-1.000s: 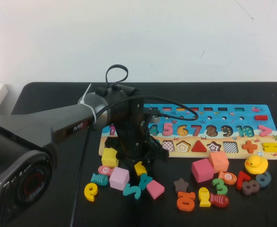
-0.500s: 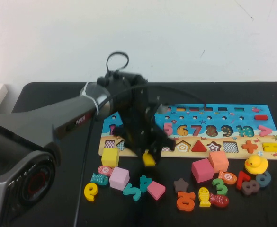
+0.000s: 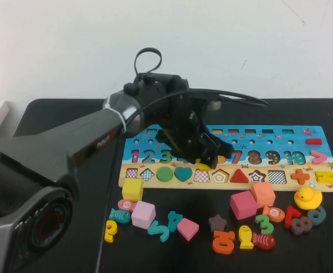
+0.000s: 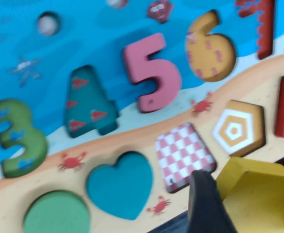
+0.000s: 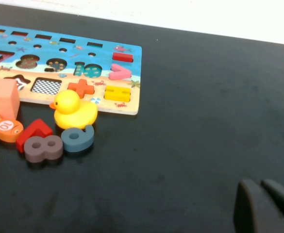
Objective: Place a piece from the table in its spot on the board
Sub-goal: Place the "five-pointed star" into the hole of the five-pointed star
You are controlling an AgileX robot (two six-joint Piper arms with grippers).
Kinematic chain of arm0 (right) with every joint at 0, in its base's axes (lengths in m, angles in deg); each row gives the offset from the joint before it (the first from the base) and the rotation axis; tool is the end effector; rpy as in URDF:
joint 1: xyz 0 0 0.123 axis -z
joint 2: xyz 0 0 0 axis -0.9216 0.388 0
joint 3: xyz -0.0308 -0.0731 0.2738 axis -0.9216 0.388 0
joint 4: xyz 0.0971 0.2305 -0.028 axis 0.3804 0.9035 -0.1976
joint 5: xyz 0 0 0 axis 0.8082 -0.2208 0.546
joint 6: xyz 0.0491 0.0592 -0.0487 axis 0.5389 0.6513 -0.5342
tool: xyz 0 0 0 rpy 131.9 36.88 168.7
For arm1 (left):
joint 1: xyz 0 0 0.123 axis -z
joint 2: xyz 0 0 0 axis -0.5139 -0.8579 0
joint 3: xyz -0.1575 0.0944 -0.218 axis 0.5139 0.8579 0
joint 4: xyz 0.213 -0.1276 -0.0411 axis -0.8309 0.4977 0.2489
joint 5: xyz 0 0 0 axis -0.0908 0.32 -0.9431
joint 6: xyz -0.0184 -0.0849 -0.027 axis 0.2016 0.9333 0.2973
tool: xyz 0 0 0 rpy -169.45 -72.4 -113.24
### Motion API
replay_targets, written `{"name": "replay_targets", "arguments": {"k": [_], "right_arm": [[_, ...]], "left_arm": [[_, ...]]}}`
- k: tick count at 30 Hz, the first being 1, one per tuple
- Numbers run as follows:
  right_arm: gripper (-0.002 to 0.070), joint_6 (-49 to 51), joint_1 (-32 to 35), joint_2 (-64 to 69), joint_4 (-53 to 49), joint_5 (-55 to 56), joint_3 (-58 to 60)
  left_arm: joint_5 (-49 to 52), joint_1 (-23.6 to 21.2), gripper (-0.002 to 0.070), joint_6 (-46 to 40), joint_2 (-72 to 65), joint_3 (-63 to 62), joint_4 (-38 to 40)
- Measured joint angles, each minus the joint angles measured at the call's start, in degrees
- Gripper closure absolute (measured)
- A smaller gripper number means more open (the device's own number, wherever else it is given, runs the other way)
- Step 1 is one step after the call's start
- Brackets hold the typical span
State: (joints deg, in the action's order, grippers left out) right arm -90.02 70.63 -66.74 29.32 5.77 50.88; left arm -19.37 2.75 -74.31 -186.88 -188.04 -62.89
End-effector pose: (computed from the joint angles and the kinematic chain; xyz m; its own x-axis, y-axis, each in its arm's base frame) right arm 0.0527 -0.0057 0.1750 -0.2803 -0.1443 -0.9490 0.0419 0.9858 -0.1623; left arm 0.4073 -0.2912 0.2029 -0.8473 0.3057 -0.4344 0.4431 0.8578 -0.2605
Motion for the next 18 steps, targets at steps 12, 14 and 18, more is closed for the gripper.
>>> {"name": "replay_targets", "arguments": {"k": [12,14,18], "right_arm": [[0.0658,0.0,0.0,0.0,0.0,0.0,0.0],[0.0657,0.0,0.0,0.0,0.0,0.0,0.0],[0.0657,0.0,0.0,0.0,0.0,0.0,0.0]], "left_arm": [[-4.1,4.5,0.0344,-3.4,-0.5,0.0,-0.1],[-6.0,5.1,0.0344,-3.4,-1.1,0.0,-0.1],[-9.1,5.7,0.0344,-3.8,-2.4,0.0,-1.2]]}}
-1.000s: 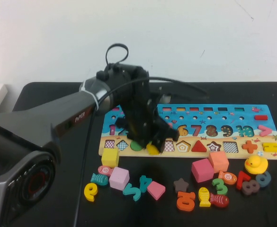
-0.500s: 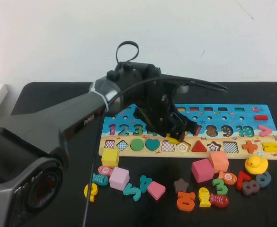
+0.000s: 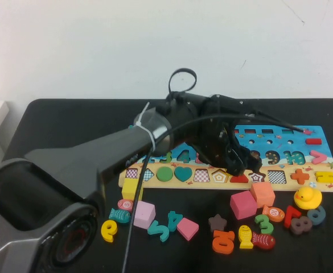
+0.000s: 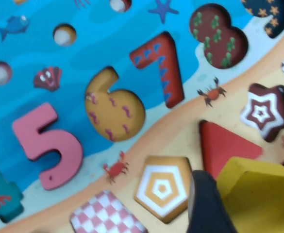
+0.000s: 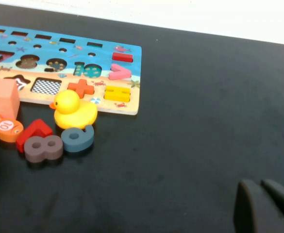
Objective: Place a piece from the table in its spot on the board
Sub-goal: Place the "five-pointed star" into the hole of the five-pointed star
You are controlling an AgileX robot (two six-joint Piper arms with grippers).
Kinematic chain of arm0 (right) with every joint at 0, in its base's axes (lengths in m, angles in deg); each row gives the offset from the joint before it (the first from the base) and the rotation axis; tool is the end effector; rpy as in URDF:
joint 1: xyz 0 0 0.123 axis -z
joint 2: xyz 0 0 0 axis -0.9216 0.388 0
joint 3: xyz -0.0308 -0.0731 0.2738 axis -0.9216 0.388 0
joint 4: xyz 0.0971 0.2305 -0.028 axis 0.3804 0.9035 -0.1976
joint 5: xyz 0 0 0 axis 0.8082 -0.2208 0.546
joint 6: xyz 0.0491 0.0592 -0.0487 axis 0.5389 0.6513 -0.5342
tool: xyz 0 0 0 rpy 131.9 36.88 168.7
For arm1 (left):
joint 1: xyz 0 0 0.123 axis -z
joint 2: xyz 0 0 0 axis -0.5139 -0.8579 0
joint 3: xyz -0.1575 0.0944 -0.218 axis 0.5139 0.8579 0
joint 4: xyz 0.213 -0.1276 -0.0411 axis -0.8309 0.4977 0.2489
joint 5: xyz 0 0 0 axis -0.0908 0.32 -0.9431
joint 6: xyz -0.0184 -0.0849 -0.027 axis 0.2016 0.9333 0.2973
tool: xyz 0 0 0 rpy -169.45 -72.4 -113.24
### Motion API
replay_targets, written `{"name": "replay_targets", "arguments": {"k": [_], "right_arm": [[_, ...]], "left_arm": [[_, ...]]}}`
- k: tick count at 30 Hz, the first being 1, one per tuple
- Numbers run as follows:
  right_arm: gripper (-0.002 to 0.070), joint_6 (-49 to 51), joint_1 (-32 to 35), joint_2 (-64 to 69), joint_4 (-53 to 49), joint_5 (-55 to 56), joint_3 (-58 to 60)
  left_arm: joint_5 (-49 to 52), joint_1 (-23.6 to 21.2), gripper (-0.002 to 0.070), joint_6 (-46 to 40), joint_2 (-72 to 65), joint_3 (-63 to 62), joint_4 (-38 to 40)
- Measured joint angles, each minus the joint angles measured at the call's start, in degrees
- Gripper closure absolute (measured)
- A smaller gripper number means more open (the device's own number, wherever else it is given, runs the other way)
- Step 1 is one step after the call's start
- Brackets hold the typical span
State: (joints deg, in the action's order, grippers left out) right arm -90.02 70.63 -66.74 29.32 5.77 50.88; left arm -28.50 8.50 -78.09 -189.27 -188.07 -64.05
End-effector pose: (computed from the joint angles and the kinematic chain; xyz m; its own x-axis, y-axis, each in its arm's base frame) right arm 0.0527 -0.0057 0.1750 -0.2803 -0.1443 -0.9490 0.0419 0.9858 -0.1623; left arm 0.3903 -0.3375 0.1888 -0.7354 0.3932 -0.5519 0.5786 0.7884 -0.2092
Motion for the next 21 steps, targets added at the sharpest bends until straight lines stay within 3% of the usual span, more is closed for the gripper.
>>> {"name": "replay_targets", "arguments": {"k": [13,21], "right_arm": [[0.0657,0.0,0.0,0.0,0.0,0.0,0.0],[0.0658,0.0,0.0,0.0,0.0,0.0,0.0]], "left_arm": [[-2.3,0.0,0.0344,5.5,-4.0,-0.1,-7.9],[-2.3,0.0,0.0344,5.7,-4.0,-0.3,-8.4]]}}
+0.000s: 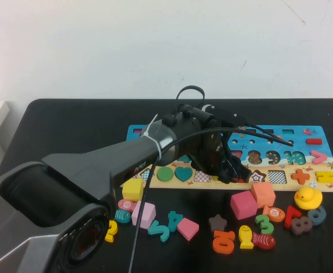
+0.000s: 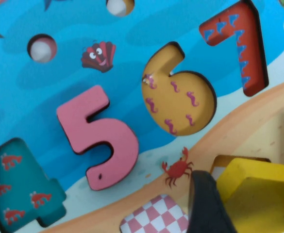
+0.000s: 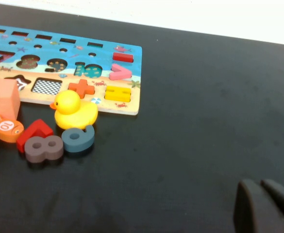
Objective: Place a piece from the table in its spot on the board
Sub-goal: Place the "five-pointed star" into the hole of the five-pointed star
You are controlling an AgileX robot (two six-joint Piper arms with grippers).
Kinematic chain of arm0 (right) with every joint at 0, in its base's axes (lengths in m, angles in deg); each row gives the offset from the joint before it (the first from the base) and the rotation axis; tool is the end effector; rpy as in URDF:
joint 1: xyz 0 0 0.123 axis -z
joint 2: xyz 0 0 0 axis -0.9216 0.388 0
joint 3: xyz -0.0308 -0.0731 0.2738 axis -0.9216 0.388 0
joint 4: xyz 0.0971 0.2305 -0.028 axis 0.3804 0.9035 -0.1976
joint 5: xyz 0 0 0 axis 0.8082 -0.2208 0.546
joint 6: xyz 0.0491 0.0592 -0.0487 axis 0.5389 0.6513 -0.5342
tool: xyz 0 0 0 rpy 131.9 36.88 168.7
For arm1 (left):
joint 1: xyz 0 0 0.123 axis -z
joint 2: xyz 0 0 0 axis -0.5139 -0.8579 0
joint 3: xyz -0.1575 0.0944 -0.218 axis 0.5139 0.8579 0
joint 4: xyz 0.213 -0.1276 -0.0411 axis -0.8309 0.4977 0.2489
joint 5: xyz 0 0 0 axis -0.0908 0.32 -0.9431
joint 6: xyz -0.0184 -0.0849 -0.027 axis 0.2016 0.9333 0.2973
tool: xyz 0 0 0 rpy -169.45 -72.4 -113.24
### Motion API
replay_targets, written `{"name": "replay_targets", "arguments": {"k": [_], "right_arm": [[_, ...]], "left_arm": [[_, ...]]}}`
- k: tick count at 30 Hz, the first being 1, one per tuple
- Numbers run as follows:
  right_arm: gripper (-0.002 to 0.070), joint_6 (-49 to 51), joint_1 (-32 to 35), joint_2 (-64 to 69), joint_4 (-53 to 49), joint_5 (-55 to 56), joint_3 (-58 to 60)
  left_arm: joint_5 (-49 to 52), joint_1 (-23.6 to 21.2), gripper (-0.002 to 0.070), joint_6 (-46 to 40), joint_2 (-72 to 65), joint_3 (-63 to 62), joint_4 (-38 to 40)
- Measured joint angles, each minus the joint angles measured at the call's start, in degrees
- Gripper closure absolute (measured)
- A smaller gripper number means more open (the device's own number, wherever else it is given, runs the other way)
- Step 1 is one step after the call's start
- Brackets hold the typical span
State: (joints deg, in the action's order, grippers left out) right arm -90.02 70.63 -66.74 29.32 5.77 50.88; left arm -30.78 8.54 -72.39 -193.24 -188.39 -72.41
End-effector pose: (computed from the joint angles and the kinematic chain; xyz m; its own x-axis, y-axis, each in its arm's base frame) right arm 0.0527 -0.0057 0.1750 -0.2803 -0.1443 -0.9490 0.0419 0.9858 -0.1623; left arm 0.4007 -0.3354 0.1553 -0.7374 0.4090 -0.5376 0.5484 0.8271 -0.1229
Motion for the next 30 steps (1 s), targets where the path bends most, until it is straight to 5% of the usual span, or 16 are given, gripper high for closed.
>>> {"name": "replay_targets", "arguments": {"k": [23,30], "right_arm": [[0.0658,0.0,0.0,0.0,0.0,0.0,0.0],[0.0658,0.0,0.0,0.0,0.0,0.0,0.0]], "left_arm": [[1.4,0.1,0.0342,0.3,0.0,-0.1,-0.3],[2.2,0.1,0.0235,0.3,0.0,-0.1,-0.5]]}}
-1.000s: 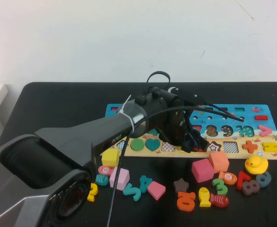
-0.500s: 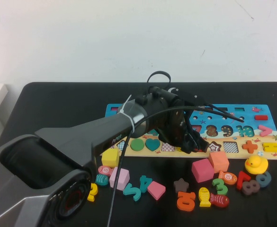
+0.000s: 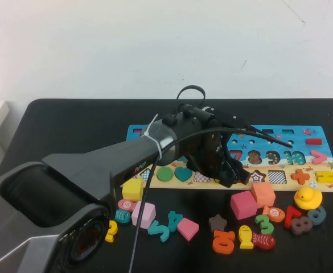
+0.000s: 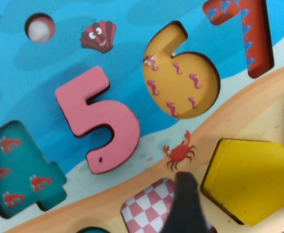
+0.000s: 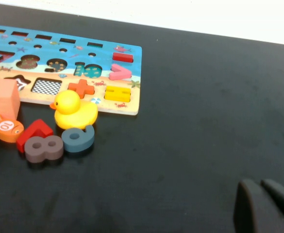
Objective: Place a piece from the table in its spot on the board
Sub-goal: Place the "five-pointed star" into the hole of the five-pointed star
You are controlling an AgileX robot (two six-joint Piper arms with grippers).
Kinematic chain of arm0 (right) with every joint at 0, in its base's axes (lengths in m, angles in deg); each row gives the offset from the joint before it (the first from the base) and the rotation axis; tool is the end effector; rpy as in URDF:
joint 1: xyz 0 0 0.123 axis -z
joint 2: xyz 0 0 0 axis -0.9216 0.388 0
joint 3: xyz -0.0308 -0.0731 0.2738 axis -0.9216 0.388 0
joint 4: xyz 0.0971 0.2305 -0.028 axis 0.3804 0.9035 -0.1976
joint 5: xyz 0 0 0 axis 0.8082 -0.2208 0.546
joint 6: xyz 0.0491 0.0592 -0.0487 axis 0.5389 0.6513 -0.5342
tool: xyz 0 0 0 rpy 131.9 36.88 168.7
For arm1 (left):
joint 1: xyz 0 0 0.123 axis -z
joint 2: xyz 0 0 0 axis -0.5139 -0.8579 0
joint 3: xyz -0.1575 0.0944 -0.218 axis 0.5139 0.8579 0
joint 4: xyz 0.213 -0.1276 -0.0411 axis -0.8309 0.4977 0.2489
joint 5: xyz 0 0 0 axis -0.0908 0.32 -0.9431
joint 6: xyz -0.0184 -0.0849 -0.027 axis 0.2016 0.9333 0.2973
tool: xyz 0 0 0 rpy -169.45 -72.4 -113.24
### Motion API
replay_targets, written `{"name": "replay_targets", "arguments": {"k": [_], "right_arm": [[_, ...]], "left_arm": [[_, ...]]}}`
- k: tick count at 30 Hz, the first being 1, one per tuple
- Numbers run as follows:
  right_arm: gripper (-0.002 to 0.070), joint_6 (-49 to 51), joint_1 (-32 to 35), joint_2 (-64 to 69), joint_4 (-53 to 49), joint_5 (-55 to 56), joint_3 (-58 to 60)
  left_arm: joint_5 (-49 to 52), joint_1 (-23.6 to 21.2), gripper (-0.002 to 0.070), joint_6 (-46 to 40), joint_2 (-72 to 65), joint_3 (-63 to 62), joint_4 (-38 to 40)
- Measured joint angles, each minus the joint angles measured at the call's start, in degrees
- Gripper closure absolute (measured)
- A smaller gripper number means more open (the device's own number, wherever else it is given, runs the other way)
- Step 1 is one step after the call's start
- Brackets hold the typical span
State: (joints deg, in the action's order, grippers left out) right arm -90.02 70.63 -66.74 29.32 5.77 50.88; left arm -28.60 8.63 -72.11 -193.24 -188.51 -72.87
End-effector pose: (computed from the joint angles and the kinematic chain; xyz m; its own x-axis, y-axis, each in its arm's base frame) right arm 0.0527 -0.0057 0.1750 -0.2803 -0.1443 -0.9490 0.0419 0.9858 -0.1623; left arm 0.3983 -0.3341 0.1540 -0.7494 0.4246 -0.5080 0.5476 0.8288 -0.1152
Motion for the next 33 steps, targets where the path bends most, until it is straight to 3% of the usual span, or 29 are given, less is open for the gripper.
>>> {"name": "replay_targets", "arguments": {"k": [6,20,23,30,33], "right_arm": [[0.0657,0.0,0.0,0.0,0.0,0.0,0.0],[0.0658,0.0,0.0,0.0,0.0,0.0,0.0],[0.0658,0.0,0.0,0.0,0.0,0.0,0.0],[0.0658,0.0,0.0,0.0,0.0,0.0,0.0],[0.0658,0.0,0.0,0.0,0.0,0.0,0.0]], "left_arm": [[-0.2,0.0,0.0169,0.0,0.0,0.0,-1.4],[-1.9,0.3,0.0175,-1.0,2.8,-0.1,-4.0],[-2.5,0.4,0.0243,-1.0,2.9,-0.1,-4.0],[-2.7,1.0,0.0585,-2.2,1.0,-0.1,-2.6],[-2.7,1.0,0.0648,-2.3,0.2,-0.1,-2.1]]}}
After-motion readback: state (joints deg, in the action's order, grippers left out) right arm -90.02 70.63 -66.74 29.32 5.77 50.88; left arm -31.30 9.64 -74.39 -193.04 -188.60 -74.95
